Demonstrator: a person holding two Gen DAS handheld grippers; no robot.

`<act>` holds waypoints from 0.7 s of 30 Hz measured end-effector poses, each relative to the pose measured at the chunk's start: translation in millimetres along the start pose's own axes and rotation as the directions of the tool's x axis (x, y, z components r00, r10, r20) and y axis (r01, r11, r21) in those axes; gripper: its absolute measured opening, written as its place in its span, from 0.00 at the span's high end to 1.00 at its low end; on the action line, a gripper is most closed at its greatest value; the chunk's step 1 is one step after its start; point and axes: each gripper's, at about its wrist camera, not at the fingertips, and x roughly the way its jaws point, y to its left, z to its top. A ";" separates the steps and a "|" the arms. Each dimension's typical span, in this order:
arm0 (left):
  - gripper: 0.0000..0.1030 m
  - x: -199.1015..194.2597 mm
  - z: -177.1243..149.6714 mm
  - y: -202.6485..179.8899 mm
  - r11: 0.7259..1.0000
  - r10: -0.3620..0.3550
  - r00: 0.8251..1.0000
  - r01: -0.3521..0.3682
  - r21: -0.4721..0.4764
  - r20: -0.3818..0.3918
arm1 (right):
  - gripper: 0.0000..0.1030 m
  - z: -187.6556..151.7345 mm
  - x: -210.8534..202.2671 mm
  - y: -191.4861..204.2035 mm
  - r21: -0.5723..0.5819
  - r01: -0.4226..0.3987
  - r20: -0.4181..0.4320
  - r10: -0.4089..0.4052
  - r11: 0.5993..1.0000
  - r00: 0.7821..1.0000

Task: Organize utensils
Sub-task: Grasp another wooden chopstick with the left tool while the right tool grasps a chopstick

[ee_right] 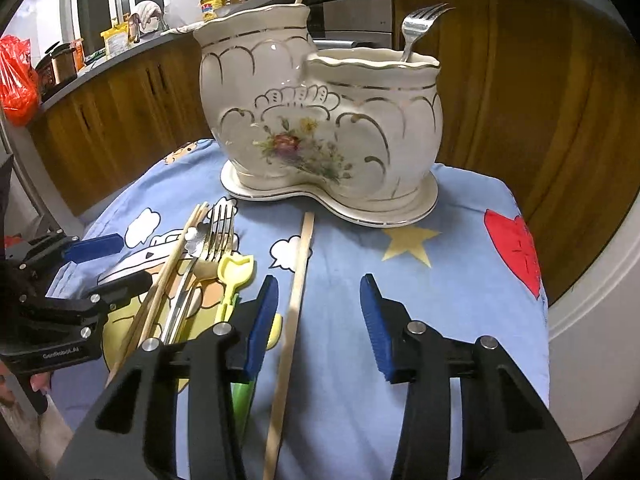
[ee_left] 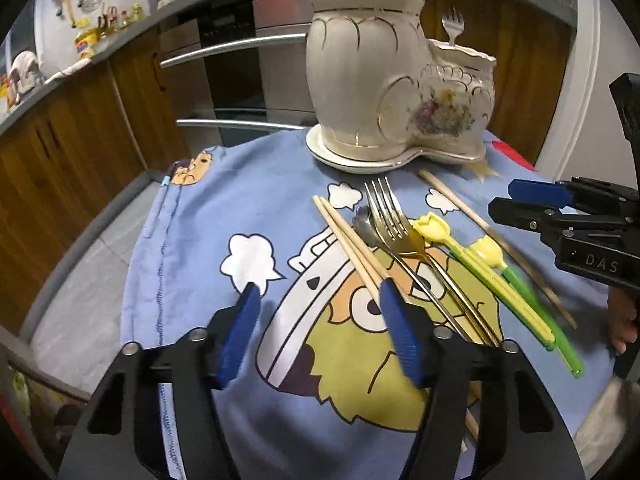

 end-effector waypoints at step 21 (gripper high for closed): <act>0.88 16.1 16.0 2.6 0.999 -0.032 0.998 0.033 0.026 -0.054 | 0.75 13.1 21.6 8.4 -0.033 -0.011 -0.084 0.008 0.999 0.996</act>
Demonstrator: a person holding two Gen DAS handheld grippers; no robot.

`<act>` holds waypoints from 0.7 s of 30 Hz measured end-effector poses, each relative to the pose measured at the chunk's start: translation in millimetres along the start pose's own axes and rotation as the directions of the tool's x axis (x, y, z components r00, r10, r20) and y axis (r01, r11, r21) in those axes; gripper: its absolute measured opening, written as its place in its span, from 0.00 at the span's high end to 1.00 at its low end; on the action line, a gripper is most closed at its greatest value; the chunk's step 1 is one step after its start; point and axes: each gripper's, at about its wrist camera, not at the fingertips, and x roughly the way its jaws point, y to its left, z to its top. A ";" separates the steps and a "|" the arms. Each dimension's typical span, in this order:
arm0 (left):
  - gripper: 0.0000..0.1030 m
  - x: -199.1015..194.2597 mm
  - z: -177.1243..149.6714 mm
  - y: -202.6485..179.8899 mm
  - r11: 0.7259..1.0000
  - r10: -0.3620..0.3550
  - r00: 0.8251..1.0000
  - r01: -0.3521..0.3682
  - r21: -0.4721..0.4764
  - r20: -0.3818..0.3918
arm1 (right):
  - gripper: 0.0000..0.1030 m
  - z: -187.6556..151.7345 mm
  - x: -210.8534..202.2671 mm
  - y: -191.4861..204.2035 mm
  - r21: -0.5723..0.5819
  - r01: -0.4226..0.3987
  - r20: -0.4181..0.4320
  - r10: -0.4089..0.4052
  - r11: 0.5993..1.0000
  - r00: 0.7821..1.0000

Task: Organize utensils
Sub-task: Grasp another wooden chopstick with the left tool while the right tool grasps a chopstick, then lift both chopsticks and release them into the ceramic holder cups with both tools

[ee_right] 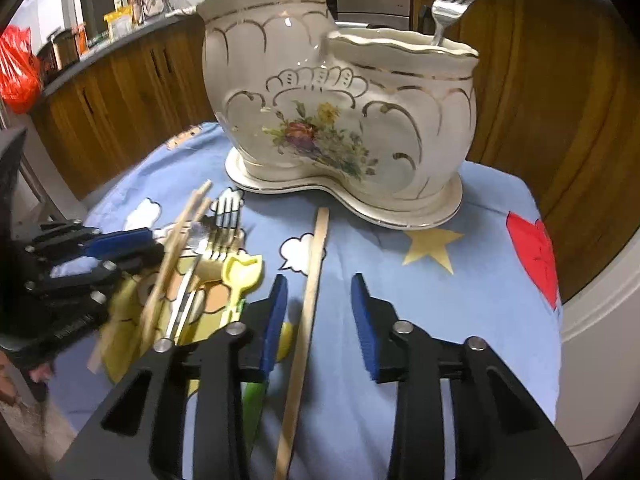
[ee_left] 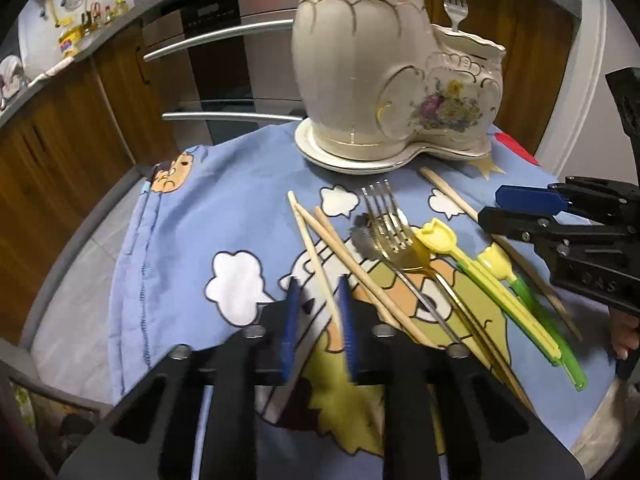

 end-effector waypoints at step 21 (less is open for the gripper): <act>0.89 -22.6 -20.6 -10.0 0.997 -0.005 0.997 0.010 0.077 -0.071 | 0.88 -32.8 -24.3 -12.8 -0.213 -0.051 -0.073 0.036 0.976 0.997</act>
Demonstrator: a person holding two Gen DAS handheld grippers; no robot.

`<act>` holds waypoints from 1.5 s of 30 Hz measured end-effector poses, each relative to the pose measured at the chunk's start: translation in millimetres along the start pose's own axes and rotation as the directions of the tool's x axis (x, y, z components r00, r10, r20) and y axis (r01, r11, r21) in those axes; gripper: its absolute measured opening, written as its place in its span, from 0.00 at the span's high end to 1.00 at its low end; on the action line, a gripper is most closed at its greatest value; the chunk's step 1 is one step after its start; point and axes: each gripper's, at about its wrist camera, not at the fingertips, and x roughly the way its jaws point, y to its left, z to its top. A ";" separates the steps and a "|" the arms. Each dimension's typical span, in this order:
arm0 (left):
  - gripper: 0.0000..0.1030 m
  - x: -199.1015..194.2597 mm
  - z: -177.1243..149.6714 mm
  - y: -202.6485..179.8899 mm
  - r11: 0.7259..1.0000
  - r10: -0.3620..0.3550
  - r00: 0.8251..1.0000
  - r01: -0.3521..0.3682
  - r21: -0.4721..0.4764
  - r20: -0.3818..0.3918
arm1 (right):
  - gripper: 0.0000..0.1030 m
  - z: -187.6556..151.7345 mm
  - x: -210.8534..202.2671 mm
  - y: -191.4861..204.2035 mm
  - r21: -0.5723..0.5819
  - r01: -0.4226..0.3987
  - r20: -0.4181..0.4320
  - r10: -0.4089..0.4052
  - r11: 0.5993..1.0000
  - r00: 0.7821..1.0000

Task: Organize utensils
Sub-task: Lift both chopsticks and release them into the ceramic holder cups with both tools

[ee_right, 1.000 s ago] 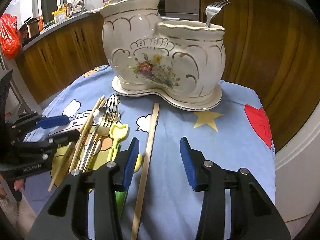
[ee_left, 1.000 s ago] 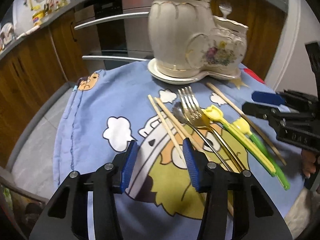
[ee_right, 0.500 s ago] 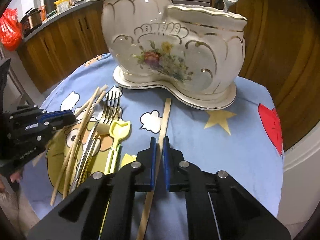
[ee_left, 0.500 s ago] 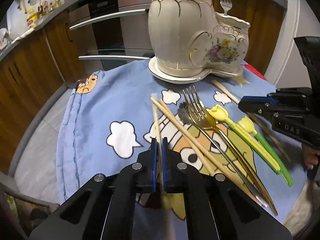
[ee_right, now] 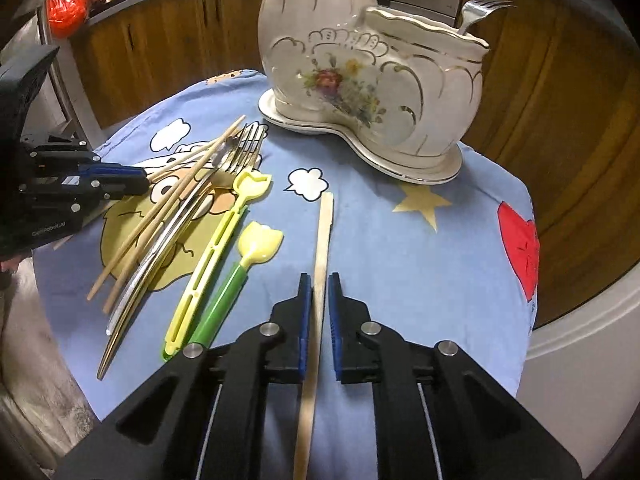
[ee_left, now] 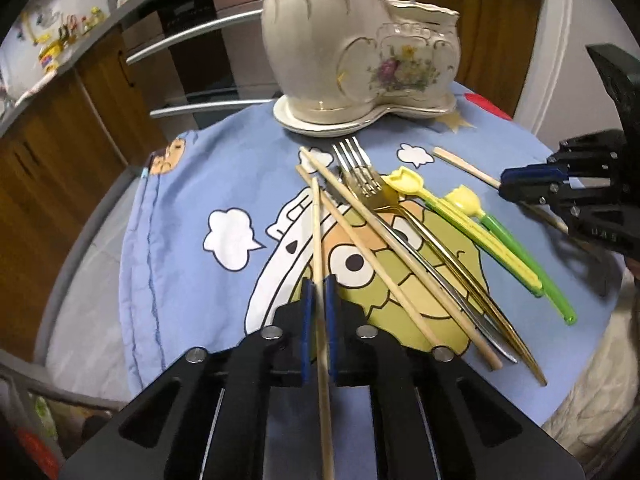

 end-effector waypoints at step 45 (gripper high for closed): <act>0.95 -69.8 186.5 41.3 0.966 -0.077 0.681 0.231 -0.114 0.729 | 0.96 131.4 -69.4 -94.5 0.332 -0.220 0.734 -0.105 0.917 0.672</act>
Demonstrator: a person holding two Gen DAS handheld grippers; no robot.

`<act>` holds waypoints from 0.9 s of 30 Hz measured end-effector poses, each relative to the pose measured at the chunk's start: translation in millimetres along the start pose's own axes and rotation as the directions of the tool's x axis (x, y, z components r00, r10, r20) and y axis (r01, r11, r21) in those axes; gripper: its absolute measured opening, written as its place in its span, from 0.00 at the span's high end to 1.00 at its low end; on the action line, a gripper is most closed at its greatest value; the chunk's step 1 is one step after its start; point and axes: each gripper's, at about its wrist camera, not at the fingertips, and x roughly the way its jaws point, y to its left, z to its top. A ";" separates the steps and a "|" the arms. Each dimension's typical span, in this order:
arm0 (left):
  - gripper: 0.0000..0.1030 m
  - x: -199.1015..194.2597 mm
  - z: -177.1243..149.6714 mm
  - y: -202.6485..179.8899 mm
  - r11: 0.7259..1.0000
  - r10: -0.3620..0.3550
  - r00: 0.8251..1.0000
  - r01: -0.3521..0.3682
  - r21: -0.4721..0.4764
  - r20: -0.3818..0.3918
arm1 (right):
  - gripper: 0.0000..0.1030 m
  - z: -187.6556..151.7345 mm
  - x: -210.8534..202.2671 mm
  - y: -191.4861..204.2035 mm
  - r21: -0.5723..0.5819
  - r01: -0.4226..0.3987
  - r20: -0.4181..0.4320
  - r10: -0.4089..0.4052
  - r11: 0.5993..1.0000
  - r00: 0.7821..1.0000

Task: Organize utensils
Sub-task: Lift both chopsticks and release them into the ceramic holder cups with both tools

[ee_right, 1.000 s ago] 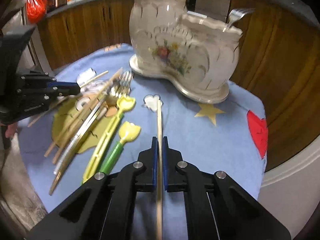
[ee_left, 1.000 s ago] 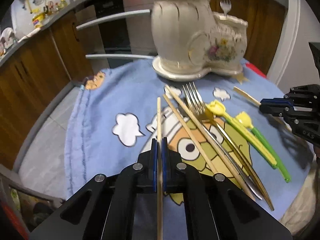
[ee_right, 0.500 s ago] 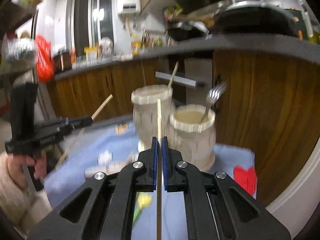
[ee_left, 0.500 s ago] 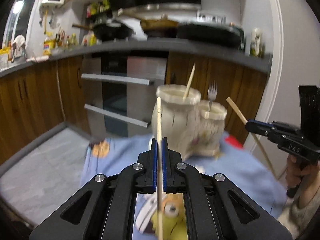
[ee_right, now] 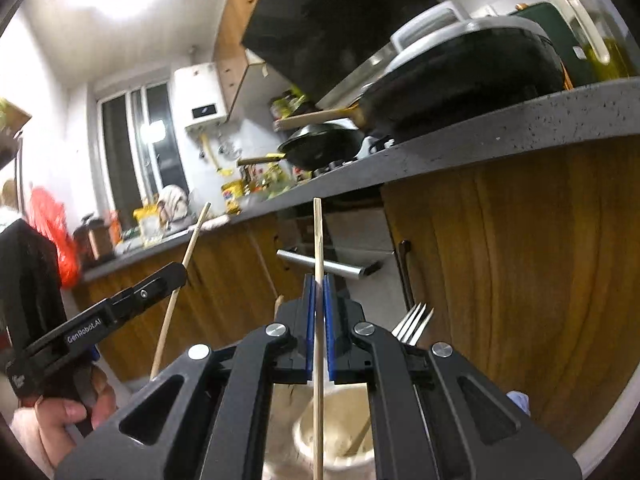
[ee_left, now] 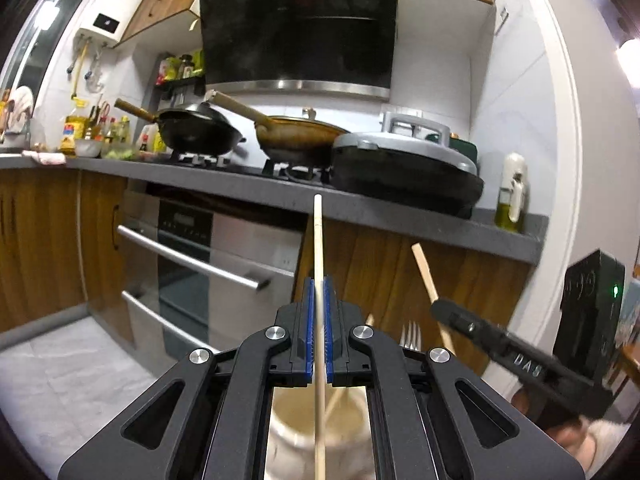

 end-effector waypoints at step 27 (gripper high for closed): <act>0.95 35.6 -26.7 7.1 0.997 0.064 0.998 -0.064 0.044 0.014 | 0.96 -13.9 20.6 -1.3 -0.138 0.198 0.100 -0.185 0.971 0.978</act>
